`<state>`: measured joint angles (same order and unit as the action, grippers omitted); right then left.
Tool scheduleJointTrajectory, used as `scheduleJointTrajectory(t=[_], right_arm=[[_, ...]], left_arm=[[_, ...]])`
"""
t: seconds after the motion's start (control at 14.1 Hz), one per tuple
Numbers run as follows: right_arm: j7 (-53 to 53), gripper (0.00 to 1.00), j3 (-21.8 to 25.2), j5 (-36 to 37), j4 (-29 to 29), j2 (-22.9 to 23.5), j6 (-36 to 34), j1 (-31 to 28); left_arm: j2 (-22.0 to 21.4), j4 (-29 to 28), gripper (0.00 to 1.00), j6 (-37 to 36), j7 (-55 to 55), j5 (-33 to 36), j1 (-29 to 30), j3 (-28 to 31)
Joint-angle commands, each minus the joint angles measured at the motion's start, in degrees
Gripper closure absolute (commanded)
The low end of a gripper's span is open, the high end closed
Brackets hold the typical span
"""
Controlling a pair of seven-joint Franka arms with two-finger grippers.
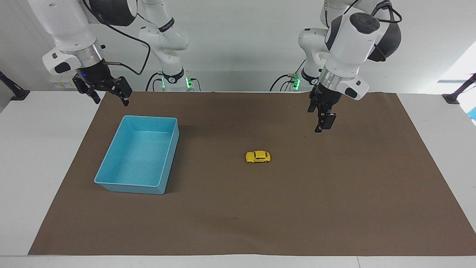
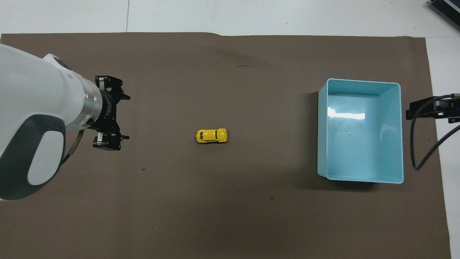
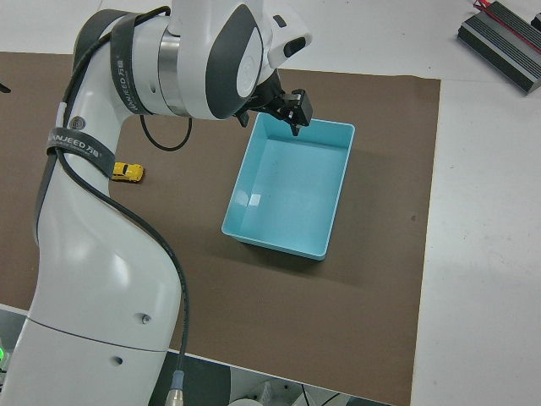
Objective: Wind up and store yellow beetle car
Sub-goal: 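Move the left gripper over the yellow car and lower it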
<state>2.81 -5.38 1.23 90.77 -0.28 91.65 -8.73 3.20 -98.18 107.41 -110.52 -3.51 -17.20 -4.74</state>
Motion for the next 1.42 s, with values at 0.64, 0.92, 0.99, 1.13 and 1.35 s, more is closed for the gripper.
scheduleJointTrajectory(t=[0.64,0.92,0.99,1.13,1.35], right_arm=[[-0.8,0.00,-0.2,-1.1,1.3,-1.3,-0.1,-0.7],[-0.8,0.00,-0.2,-1.1,1.3,-1.3,-0.1,-0.7],[-0.8,0.00,-0.2,-1.1,1.3,-1.3,-0.1,-0.7],[-0.8,0.00,-0.2,-1.1,1.3,-1.3,-0.1,-0.7],[-0.7,0.00,-0.2,-1.1,1.3,-1.3,0.0,-0.7]], left_arm=[[13.0,0.2,0.00,10.0,-13.2,0.6,-11.0,1.0],[16.3,0.4,0.00,14.1,-17.5,0.9,-12.2,1.1],[16.5,0.1,0.00,14.9,-18.1,1.1,-12.8,1.1],[18.6,0.7,0.00,15.5,-18.6,1.4,-12.9,1.1],[21.9,1.7,0.00,15.6,-21.7,4.2,-15.5,1.1]])
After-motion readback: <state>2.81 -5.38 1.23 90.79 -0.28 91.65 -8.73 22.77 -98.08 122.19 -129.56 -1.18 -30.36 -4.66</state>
